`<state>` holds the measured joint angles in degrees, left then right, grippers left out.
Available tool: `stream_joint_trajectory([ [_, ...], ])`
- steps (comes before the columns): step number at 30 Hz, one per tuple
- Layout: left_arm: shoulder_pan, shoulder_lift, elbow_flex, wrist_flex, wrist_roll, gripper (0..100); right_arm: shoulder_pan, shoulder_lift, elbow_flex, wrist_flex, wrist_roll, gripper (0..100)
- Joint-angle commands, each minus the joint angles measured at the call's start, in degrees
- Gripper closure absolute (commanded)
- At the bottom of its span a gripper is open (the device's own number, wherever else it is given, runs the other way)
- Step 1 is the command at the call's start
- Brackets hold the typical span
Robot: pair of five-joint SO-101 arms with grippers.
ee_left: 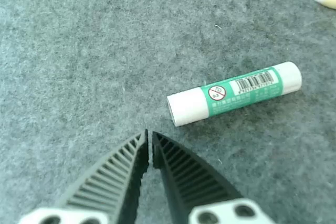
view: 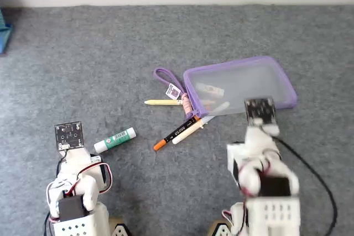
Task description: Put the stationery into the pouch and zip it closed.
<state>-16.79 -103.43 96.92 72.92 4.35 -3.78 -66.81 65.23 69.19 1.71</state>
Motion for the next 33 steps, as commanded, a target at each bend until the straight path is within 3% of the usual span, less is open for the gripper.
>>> stream_joint_trajectory([
  [1,-0.44,-0.62,-0.48,-1.05,0.70,99,-5.76,21.41,-13.98,0.04,-6.42,98.7],
  [5,-0.44,-0.62,-0.48,-1.05,0.70,99,-11.47,36.26,-27.52,0.13,-11.43,98.7],
  [12,-0.44,-0.62,-0.48,-1.05,0.70,99,-19.91,51.03,-46.51,-0.40,-12.40,98.7],
  [20,-0.44,-0.62,-0.48,-1.05,0.70,99,-22.46,68.79,-59.52,-0.48,-12.48,98.7],
  [25,-0.44,-0.62,-0.48,-1.05,0.70,99,-16.31,80.48,-63.65,0.31,-12.31,99.0],
  [33,-0.44,-0.62,-0.48,-1.05,0.70,99,-0.84,81.36,-66.46,6.99,-11.43,99.0],
])
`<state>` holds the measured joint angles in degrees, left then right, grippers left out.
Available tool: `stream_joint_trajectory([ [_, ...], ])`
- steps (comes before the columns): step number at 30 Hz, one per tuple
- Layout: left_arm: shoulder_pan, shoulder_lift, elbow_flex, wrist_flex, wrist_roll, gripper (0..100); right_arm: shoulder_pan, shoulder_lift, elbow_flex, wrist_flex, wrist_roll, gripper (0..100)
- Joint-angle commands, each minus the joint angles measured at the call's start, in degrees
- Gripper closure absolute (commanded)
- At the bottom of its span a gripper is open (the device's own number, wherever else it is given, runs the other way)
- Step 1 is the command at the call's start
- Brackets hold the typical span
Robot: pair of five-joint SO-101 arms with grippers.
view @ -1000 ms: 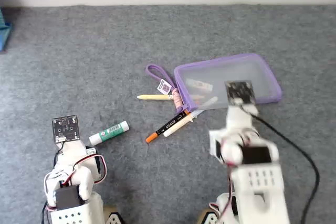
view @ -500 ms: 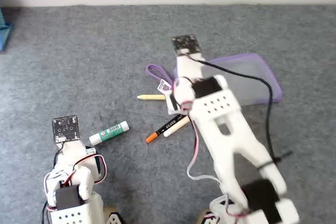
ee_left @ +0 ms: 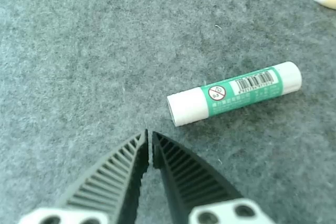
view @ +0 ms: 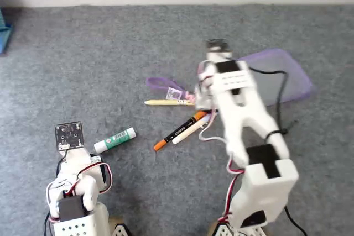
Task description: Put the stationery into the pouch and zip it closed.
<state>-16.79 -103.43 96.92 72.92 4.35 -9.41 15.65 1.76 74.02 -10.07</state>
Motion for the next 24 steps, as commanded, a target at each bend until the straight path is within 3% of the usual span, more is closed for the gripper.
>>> stream_joint_trajectory([
  [1,-0.44,-0.62,-0.48,-1.05,0.70,99,6.20,-1.36,-3.16,2.68,1.67,99.0],
  [7,-0.44,-0.62,-0.48,-1.05,0.70,99,11.38,-5.85,-3.25,6.81,5.63,99.0],
  [12,-0.44,-0.62,-0.48,-1.05,0.70,99,9.19,-11.74,-3.25,12.18,4.84,98.7],
  [16,-0.44,-0.62,-0.48,-1.05,0.70,99,4.44,-14.29,-3.34,12.18,-7.82,96.0],
  [19,-0.44,-0.62,-0.48,-1.05,0.70,99,2.07,-14.11,-3.25,10.07,-19.43,84.3],
  [22,-0.44,-0.62,-0.48,-1.05,0.70,99,0.75,-11.82,-3.25,8.48,-21.01,72.5],
  [24,-0.44,-0.62,-0.48,-1.05,0.70,99,0.48,-9.36,-3.25,6.73,-21.10,70.1],
])
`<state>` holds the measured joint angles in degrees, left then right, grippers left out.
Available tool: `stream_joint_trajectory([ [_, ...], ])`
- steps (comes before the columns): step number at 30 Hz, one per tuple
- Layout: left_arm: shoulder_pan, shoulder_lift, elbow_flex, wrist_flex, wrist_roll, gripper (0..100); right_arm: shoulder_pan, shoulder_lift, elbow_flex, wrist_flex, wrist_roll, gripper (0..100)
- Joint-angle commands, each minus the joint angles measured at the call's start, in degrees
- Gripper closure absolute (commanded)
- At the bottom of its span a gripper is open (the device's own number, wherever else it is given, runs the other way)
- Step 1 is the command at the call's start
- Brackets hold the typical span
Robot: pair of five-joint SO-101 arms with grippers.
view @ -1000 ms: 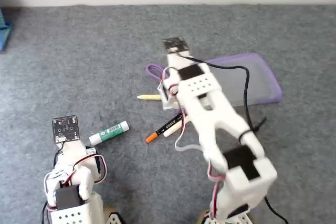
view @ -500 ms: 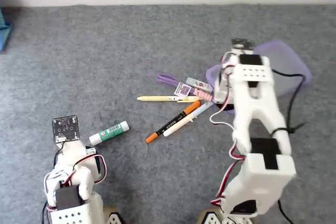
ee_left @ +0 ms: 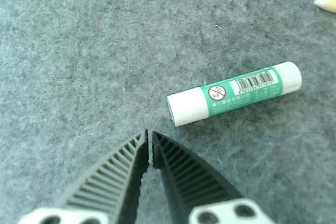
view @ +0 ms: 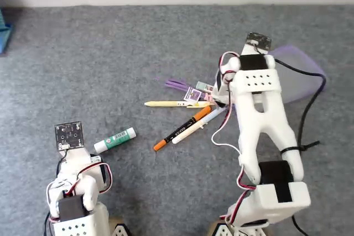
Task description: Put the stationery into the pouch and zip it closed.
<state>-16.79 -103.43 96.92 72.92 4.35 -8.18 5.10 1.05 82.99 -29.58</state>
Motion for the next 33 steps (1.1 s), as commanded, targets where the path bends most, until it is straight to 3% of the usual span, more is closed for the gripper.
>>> stream_joint_trajectory([
  [1,-0.44,-0.62,-0.48,-1.05,0.70,99,-0.66,2.51,-2.55,-3.38,-1.58,70.5],
  [17,-0.44,-0.62,-0.48,-1.05,0.70,99,0.22,11.47,-2.64,-17.89,-5.71,72.3],
  [29,-0.44,-0.62,-0.48,-1.05,0.70,99,7.08,18.07,-2.55,-10.95,-6.95,72.7],
  [33,-0.44,-0.62,-0.48,-1.05,0.70,99,8.48,15.87,-2.55,-6.02,-6.86,84.5],
])
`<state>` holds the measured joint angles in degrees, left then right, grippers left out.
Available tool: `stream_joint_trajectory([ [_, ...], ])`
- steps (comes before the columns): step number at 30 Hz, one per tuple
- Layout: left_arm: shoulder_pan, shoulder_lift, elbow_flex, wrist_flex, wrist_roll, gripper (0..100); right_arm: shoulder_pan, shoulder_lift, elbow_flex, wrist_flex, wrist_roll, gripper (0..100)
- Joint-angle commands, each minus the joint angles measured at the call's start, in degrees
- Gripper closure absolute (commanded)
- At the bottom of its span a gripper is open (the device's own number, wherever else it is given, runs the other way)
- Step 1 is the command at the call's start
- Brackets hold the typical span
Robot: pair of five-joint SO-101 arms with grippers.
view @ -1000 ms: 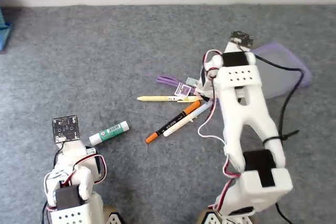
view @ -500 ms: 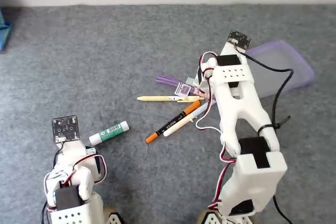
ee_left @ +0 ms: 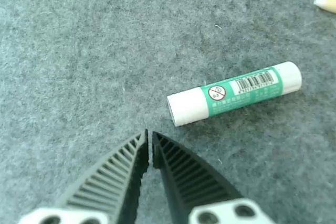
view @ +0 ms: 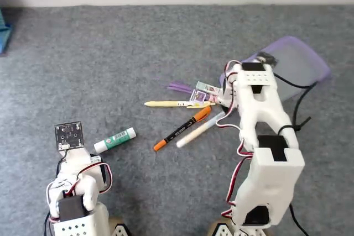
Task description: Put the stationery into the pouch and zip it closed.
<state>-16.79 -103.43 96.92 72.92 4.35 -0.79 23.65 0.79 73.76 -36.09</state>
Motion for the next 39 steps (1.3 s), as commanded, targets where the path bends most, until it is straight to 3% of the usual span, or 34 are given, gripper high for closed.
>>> stream_joint_trajectory([
  [1,-0.44,-0.62,-0.48,-1.05,0.70,99,1.63,-3.38,-2.29,4.26,-0.35,89.3],
  [4,-0.44,-0.62,-0.48,-1.05,0.70,99,4.09,-5.41,-2.29,6.73,0.97,99.5],
  [7,-0.44,-0.62,-0.48,-1.05,0.70,99,7.87,-6.81,-2.29,8.66,5.01,95.5],
  [12,-0.44,-0.62,-0.48,-1.05,0.70,99,14.64,-7.43,-2.37,8.48,11.08,98.3],
  [15,-0.44,-0.62,-0.48,-1.05,0.70,99,14.29,-7.52,-2.37,9.89,12.40,99.0],
  [20,-0.44,-0.62,-0.48,-1.05,0.70,99,7.43,-7.52,-2.46,10.07,12.31,99.0],
  [25,-0.44,-0.62,-0.48,-1.05,0.70,99,3.74,-6.46,-2.20,2.95,12.31,99.0],
  [34,-0.44,-0.62,-0.48,-1.05,0.70,99,20.09,1.01,-2.46,-17.36,15.03,99.0],
  [39,-0.44,-0.62,-0.48,-1.05,0.70,99,24.48,-0.13,-3.87,-17.80,20.84,99.0],
])
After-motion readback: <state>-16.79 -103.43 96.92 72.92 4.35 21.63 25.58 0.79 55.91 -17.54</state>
